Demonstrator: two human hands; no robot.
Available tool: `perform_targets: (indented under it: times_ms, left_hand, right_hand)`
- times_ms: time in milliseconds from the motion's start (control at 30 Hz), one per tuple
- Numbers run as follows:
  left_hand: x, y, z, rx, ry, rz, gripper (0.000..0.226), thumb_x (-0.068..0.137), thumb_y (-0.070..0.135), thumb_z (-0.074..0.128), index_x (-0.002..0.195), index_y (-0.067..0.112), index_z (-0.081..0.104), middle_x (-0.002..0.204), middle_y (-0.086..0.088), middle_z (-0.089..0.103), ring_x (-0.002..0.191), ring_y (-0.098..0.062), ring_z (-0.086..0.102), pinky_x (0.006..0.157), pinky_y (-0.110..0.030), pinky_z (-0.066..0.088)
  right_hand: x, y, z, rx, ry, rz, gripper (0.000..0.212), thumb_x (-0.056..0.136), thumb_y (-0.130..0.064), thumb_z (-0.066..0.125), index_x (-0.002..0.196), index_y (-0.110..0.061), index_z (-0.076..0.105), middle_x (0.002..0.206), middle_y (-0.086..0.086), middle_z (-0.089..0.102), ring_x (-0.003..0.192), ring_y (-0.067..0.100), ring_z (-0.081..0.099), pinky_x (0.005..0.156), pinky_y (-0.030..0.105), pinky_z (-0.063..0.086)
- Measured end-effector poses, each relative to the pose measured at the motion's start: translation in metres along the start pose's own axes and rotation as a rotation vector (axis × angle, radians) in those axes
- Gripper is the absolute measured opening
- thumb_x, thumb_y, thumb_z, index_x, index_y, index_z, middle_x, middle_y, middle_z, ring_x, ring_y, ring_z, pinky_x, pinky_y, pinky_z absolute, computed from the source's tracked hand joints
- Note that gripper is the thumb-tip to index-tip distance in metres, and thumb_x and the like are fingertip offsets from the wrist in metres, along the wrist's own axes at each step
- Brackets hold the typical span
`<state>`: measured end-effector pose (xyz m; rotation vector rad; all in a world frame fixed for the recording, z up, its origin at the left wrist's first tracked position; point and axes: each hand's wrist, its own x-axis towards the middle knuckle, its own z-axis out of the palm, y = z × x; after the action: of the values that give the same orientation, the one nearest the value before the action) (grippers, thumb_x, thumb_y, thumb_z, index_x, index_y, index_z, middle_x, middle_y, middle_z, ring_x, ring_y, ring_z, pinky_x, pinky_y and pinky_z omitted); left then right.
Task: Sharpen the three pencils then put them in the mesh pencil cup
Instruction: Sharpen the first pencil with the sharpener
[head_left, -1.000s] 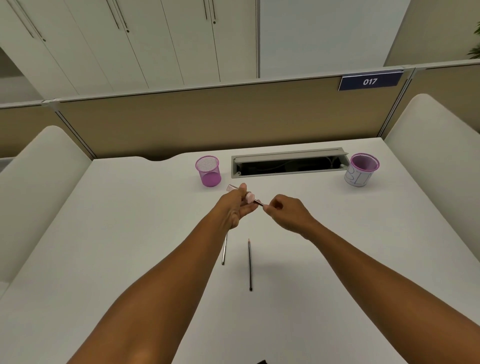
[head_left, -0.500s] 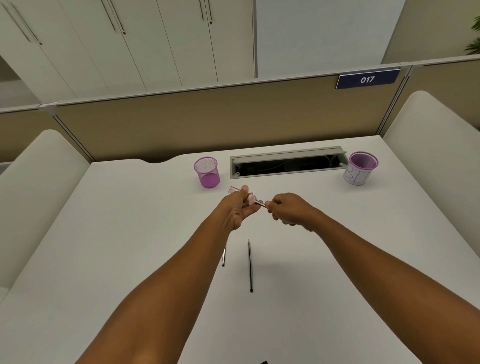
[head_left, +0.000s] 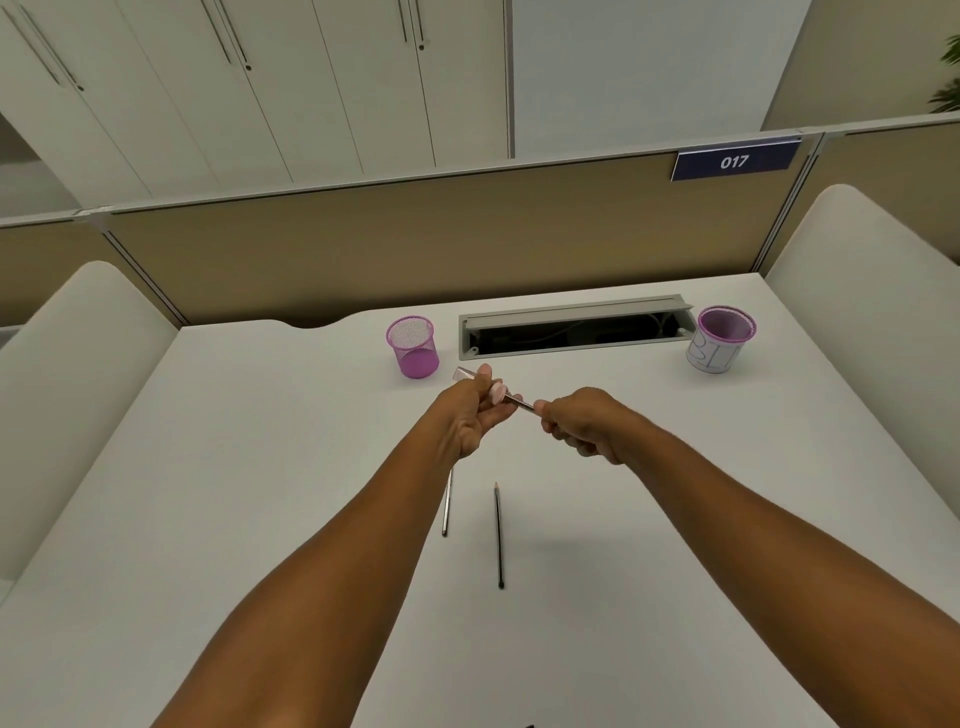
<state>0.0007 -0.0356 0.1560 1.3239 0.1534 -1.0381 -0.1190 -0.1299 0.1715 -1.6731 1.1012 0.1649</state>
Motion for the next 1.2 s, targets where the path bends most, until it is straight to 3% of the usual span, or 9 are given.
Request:
perform_targets:
  times_ms: [233, 367, 500, 600, 700, 800, 967, 1067, 1200]
  left_hand:
    - [0.000, 0.000, 0.000, 0.000, 0.000, 0.012, 0.034, 0.097, 0.026, 0.054, 0.113, -0.004, 0.054, 0.093, -0.019, 0.062, 0.076, -0.029, 0.067, 0.073, -0.039, 0.056]
    - [0.000, 0.001, 0.001, -0.009, 0.026, 0.019, 0.035, 0.096, 0.026, 0.054, 0.113, -0.004, 0.056, 0.093, -0.019, 0.064, 0.076, -0.029, 0.067, 0.074, -0.039, 0.056]
    - [-0.001, -0.002, 0.002, -0.031, 0.007, 0.010, 0.035, 0.096, 0.026, 0.055, 0.114, -0.004, 0.056, 0.099, -0.020, 0.064, 0.078, -0.030, 0.069, 0.078, -0.040, 0.057]
    - [-0.003, 0.001, 0.003, -0.035, -0.025, -0.001, 0.031, 0.096, 0.025, 0.054, 0.106, -0.004, 0.058, 0.096, -0.019, 0.064, 0.082, -0.031, 0.067, 0.076, -0.039, 0.057]
    - [-0.006, 0.000, 0.002, -0.033, -0.025, -0.016, 0.033, 0.096, 0.025, 0.054, 0.111, -0.005, 0.056, 0.093, -0.019, 0.063, 0.077, -0.029, 0.067, 0.067, -0.036, 0.057]
    - [-0.007, 0.000, 0.002, -0.045, -0.013, -0.007, 0.038, 0.096, 0.026, 0.055, 0.118, -0.005, 0.055, 0.099, -0.021, 0.063, 0.078, -0.029, 0.067, 0.065, -0.037, 0.057]
    - [-0.009, -0.001, 0.002, -0.068, 0.015, 0.005, 0.041, 0.095, 0.027, 0.057, 0.121, -0.004, 0.056, 0.107, -0.022, 0.064, 0.079, -0.031, 0.068, 0.062, -0.038, 0.058]
    - [-0.010, -0.004, 0.002, -0.085, 0.007, 0.005, 0.042, 0.093, 0.029, 0.059, 0.120, -0.003, 0.058, 0.111, -0.022, 0.066, 0.084, -0.032, 0.070, 0.068, -0.038, 0.059]
    - [-0.009, -0.006, 0.001, -0.100, -0.048, 0.021, 0.041, 0.092, 0.029, 0.059, 0.115, -0.004, 0.059, 0.102, -0.020, 0.068, 0.087, -0.032, 0.070, 0.078, -0.038, 0.058]
  right_hand:
    - [-0.001, 0.004, -0.002, 0.027, -0.065, -0.056, 0.033, 0.098, -0.035, 0.050, 0.092, -0.005, 0.063, 0.074, 0.005, 0.053, 0.057, 0.013, 0.038, 0.048, 0.023, 0.032]
    - [0.002, 0.016, 0.007, -0.365, 0.235, -0.433, 0.023, 0.093, -0.034, 0.057, 0.089, -0.012, 0.059, 0.082, 0.003, 0.060, 0.071, 0.018, 0.053, 0.059, 0.029, 0.042]
    - [-0.005, 0.021, 0.014, -0.727, 0.505, -0.599, 0.025, 0.098, -0.029, 0.048, 0.080, -0.014, 0.055, 0.070, -0.002, 0.051, 0.057, 0.015, 0.044, 0.048, 0.025, 0.026]
    - [-0.005, 0.016, 0.015, -0.573, 0.385, -0.458, 0.032, 0.100, -0.029, 0.043, 0.075, -0.011, 0.055, 0.062, -0.002, 0.048, 0.056, 0.017, 0.046, 0.047, 0.025, 0.026]
    - [-0.007, 0.002, 0.003, -0.085, 0.083, -0.158, 0.037, 0.099, -0.031, 0.048, 0.085, -0.003, 0.068, 0.072, 0.004, 0.059, 0.062, 0.017, 0.047, 0.053, 0.024, 0.034]
    - [-0.009, 0.001, -0.001, -0.050, -0.015, -0.148, 0.034, 0.099, -0.031, 0.048, 0.092, -0.004, 0.068, 0.077, 0.005, 0.062, 0.059, 0.014, 0.047, 0.053, 0.023, 0.038]
    - [-0.005, 0.014, 0.010, -0.426, 0.271, -0.456, 0.025, 0.094, -0.037, 0.055, 0.096, -0.013, 0.060, 0.084, 0.002, 0.062, 0.074, 0.017, 0.056, 0.062, 0.026, 0.043]
    - [-0.009, 0.019, 0.015, -0.656, 0.536, -0.589, 0.027, 0.098, -0.032, 0.047, 0.089, -0.013, 0.062, 0.077, -0.001, 0.057, 0.065, 0.017, 0.051, 0.052, 0.024, 0.031]
    - [-0.017, 0.014, 0.014, -0.683, 0.520, -0.531, 0.028, 0.099, -0.030, 0.045, 0.082, -0.013, 0.058, 0.070, -0.002, 0.052, 0.056, 0.014, 0.045, 0.048, 0.023, 0.025]
